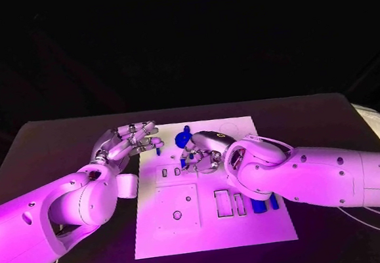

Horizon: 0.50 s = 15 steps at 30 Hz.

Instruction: Assemble the parts on the task board

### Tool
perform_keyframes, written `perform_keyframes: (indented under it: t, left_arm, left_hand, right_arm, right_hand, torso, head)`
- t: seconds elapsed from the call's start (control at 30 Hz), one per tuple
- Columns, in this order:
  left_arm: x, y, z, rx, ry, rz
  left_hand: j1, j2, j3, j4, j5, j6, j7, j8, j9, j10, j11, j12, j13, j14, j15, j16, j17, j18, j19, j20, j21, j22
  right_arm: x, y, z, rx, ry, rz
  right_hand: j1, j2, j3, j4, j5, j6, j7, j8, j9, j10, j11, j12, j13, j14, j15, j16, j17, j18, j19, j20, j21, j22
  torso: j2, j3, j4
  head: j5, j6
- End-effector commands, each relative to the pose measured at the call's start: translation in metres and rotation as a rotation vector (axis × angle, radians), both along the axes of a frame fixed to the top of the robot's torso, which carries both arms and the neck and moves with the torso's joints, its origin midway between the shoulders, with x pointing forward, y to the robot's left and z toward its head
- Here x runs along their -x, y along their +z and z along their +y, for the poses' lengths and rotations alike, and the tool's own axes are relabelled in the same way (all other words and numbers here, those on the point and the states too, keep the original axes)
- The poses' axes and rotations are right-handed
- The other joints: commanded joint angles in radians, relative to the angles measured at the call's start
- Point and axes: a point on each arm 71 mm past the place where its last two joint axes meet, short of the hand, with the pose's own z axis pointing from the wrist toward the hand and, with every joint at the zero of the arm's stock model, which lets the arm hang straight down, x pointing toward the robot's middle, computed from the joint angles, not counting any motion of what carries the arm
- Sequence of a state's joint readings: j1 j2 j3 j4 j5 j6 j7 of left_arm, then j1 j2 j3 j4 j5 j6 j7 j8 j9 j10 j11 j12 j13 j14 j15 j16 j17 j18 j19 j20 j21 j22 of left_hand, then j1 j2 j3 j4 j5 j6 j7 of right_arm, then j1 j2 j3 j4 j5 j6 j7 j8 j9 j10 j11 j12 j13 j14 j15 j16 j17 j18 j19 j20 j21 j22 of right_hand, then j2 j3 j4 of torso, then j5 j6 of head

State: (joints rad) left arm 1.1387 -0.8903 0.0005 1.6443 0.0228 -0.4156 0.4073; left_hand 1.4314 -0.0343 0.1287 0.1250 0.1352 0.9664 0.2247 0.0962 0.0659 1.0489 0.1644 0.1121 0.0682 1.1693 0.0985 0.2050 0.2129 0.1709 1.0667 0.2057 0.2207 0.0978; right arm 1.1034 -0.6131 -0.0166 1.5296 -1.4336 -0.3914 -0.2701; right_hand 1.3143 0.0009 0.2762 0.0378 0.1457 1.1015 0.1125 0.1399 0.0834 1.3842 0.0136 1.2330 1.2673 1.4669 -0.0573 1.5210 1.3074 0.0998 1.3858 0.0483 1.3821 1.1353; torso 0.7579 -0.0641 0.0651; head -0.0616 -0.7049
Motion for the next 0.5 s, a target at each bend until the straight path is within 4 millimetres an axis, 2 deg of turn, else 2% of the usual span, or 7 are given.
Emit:
perform_keyframes:
  t: [0.03,0.2,0.33,0.5]
  left_arm:
    - [0.0002,0.0011,-0.0023,0.005,-0.015,-0.009]
    - [0.0000,0.0011,-0.0027,0.007,-0.018,-0.009]
    - [0.0004,0.0012,-0.0026,0.008,-0.021,-0.008]
    - [0.0004,0.0011,-0.0017,0.008,-0.021,-0.007]
  left_hand:
    - [0.007,0.004,0.001,-0.006,-0.004,-0.001,0.004,-0.003,0.000,0.000,0.001,-0.005,-0.001,0.000,0.004,-0.006,0.001,0.010,0.006,0.001,-0.004,-0.001]
    - [0.006,0.004,0.001,-0.007,-0.005,-0.001,0.004,-0.004,0.000,0.000,0.001,-0.006,-0.001,0.000,0.004,-0.006,0.001,0.010,0.006,0.001,-0.004,-0.001]
    - [0.006,0.004,0.001,-0.007,-0.005,-0.001,0.004,-0.004,0.000,0.000,0.001,-0.006,-0.001,0.000,0.004,-0.006,0.001,0.010,0.006,0.001,-0.004,-0.001]
    - [0.006,0.004,0.001,-0.007,-0.005,-0.001,0.004,-0.004,0.000,0.000,0.001,-0.006,-0.001,0.000,0.004,-0.006,0.001,0.010,0.006,0.001,-0.004,-0.001]
  right_arm:
    - [0.0008,-0.0050,0.0023,0.059,-0.005,-0.007]
    - [0.0012,-0.0095,0.0045,0.073,-0.005,0.005]
    - [0.0011,-0.0113,0.0044,0.079,-0.010,0.010]
    - [0.0014,-0.0124,0.0036,0.090,-0.003,0.004]
  right_hand:
    - [-0.013,-0.001,0.015,0.014,0.006,0.019,-0.024,0.029,0.028,0.002,-0.006,-0.004,-0.003,0.083,-0.003,-0.003,0.164,-0.014,-0.005,-0.002,-0.005,-0.002]
    - [-0.018,-0.004,0.014,0.015,0.008,0.020,-0.023,0.029,0.028,0.004,-0.006,-0.004,-0.002,0.083,-0.003,-0.004,0.164,-0.014,-0.005,-0.001,-0.005,-0.002]
    - [-0.018,-0.004,0.014,0.015,0.008,0.020,-0.023,0.029,0.028,0.004,-0.006,-0.004,-0.002,0.083,-0.003,-0.004,0.164,-0.014,-0.005,-0.001,-0.005,-0.002]
    - [-0.020,-0.005,0.013,0.015,0.009,0.019,-0.024,0.029,0.028,0.002,-0.006,-0.006,-0.004,0.083,-0.003,-0.004,0.162,-0.014,-0.006,-0.001,-0.006,-0.004]
  torso:
    - [0.000,0.0004,-0.0002]
    - [0.000,0.0007,0.0001]
    - [0.000,0.0012,-0.0010]
    - [0.000,0.0021,-0.0005]
  head:
    - [0.006,-0.003]
    - [0.005,-0.005]
    - [0.004,-0.002]
    - [0.004,-0.005]
